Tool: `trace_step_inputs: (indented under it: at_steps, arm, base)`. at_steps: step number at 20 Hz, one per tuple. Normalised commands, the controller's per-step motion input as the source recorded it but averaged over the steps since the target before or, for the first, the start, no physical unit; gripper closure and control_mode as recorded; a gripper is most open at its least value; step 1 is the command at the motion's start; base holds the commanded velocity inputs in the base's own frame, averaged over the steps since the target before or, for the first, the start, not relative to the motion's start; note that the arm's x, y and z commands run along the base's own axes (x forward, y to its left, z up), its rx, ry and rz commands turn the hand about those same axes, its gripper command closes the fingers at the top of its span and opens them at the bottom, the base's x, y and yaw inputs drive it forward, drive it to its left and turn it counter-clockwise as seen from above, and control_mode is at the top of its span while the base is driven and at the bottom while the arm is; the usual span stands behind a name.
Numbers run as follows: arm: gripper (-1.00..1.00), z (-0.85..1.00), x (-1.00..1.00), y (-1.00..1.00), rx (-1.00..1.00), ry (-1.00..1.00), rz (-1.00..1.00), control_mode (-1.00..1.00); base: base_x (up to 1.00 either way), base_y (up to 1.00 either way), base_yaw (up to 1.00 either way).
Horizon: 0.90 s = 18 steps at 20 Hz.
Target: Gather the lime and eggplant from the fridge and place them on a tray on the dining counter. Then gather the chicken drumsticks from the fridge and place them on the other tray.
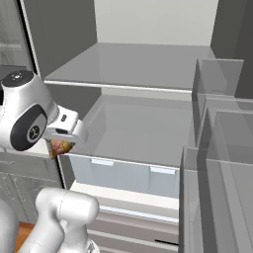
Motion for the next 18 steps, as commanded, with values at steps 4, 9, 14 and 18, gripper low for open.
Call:
trace_step_inputs:
  at_steps: [4,9,14,18]
  arm:
    - [1.0,0.35,-0.43,0.02,-0.04,0.0,0.0,-1.0]
    - [1.0,0.28,-0.48,0.0,-0.01,0.0,0.0,-1.0]
    - [1.0,0.22,-0.15,0.0,0.0,0.0,0.0,-1.0]
    - [1.0,0.04,-0.03,0.0,0.0,0.0,0.0,-1.0]
  base:
    - [0.0,0.0,0.0]
    - [0.0,0.0,0.0]
    - [0.0,0.0,0.0]
    - [0.0,0.0,0.0]
